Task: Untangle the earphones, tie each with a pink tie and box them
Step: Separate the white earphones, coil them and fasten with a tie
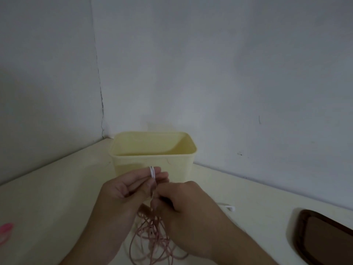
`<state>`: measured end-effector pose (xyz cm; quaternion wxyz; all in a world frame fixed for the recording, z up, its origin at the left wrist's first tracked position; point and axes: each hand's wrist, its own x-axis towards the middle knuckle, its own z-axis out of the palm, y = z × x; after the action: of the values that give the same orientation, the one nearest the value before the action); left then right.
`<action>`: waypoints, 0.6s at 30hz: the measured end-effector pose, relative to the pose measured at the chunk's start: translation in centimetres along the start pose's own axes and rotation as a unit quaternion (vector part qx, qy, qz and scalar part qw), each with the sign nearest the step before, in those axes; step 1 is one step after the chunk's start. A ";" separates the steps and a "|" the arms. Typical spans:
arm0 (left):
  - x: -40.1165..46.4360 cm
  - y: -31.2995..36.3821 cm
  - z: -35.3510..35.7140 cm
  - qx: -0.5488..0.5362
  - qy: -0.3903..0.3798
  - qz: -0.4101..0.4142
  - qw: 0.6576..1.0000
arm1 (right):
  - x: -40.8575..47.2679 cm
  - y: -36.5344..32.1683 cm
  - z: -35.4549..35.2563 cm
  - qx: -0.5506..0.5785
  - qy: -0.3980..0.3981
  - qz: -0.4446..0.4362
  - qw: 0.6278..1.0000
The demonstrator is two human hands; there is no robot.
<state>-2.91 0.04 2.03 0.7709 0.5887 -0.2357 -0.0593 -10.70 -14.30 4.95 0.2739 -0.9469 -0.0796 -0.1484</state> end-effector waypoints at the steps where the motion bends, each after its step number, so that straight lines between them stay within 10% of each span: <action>1: -0.1 0.1 0.3 0.007 0.001 -0.004 1.000 | 0.0 0.1 -0.3 0.005 0.006 0.001 1.000; 10: -0.7 0.8 -0.4 -0.041 -0.135 -0.094 0.986 | 0.5 1.7 -2.2 0.120 0.142 0.045 0.982; 18: -0.5 0.8 -0.3 -0.174 -0.068 -0.051 0.981 | 0.5 2.0 0.1 0.075 0.060 0.063 0.993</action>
<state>-3.36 0.76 2.53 0.8396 0.4516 -0.2433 -0.1788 -9.75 -15.84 4.01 0.3571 -0.9162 -0.0139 -0.1815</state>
